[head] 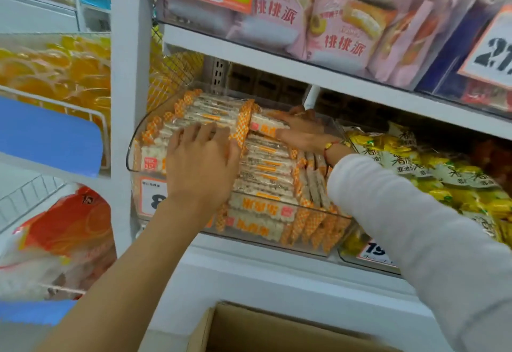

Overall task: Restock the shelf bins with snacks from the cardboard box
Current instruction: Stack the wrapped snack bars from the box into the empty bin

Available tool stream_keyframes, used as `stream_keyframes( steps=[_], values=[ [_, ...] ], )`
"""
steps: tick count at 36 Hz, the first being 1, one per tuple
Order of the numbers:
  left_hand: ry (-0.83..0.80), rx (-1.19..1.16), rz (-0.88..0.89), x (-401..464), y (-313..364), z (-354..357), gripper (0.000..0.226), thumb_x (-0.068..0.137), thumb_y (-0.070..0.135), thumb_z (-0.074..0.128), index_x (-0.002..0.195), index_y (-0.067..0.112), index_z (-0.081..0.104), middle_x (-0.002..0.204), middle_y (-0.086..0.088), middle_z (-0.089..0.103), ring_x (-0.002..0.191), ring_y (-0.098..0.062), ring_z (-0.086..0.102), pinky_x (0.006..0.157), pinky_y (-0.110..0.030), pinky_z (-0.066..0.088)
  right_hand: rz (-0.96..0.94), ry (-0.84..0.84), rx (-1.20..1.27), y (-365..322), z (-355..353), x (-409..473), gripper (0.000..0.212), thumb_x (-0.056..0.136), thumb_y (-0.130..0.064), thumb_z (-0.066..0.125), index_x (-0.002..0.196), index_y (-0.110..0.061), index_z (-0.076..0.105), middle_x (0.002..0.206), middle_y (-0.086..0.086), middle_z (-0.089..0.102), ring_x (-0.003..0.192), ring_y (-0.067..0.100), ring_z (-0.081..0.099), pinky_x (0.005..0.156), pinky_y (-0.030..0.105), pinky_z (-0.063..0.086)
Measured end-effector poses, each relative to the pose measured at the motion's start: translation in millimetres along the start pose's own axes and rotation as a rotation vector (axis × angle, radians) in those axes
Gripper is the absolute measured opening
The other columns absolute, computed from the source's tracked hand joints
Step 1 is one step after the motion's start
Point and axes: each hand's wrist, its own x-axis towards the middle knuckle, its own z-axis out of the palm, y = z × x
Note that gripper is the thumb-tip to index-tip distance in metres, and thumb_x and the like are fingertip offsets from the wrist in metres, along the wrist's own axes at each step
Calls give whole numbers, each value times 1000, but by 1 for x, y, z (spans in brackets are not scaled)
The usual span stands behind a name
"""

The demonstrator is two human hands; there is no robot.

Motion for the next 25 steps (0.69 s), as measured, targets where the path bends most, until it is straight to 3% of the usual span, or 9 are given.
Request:
stream_keyframes(
  steps=[4,7,10,14,17,20,23,25],
  values=[
    [-7,0,10,-1,-1,0,54,93,40,26,119,15,66,124,-8,63,123,-32,50,104,-44,32,5,48,-162,-6,7,-3,52,97,-34,35,149,-31,28,146,11,30,136,32,24,108,46,22],
    [1,3,15,-1,-1,0,56,92,40,24,116,14,68,120,-8,65,118,-33,53,102,-44,36,-20,130,-201,-4,11,-5,58,93,-25,45,148,-23,28,145,14,38,131,36,36,105,45,29],
    [-4,9,14,-1,-1,0,55,93,39,24,115,14,68,119,-9,66,118,-33,54,101,-45,36,-46,233,-169,-1,19,-6,57,89,-20,51,143,-27,35,139,8,51,125,32,46,104,45,33],
    [-31,8,9,-1,0,-1,54,93,39,25,121,15,65,126,-7,63,123,-32,50,105,-44,33,4,126,-87,-10,25,-8,61,94,-19,40,151,-27,21,159,4,21,146,26,13,117,51,2],
    [-50,13,-6,-1,1,-2,55,93,40,24,125,17,62,131,-6,59,128,-30,47,108,-43,29,9,57,-73,-14,26,-9,61,97,-24,36,153,-31,11,162,3,2,149,25,-3,118,51,-5],
    [-38,21,-2,-2,2,-3,61,92,43,17,125,17,62,131,-6,60,127,-29,47,107,-43,30,23,74,-179,-13,19,-11,67,95,-26,46,152,-33,13,161,7,8,147,32,3,118,50,5],
    [-40,21,4,-2,1,-2,67,91,45,12,126,18,62,130,-6,60,127,-29,48,107,-44,30,-21,212,-266,-18,12,-16,62,90,-18,51,147,-34,31,149,11,33,135,33,30,108,45,29],
    [-39,18,5,-2,1,-2,66,91,44,13,125,17,63,129,-6,61,126,-30,49,106,-44,31,-28,301,-159,-19,12,-16,52,91,-10,49,138,-32,47,136,10,50,123,32,48,98,40,42]
  ],
)
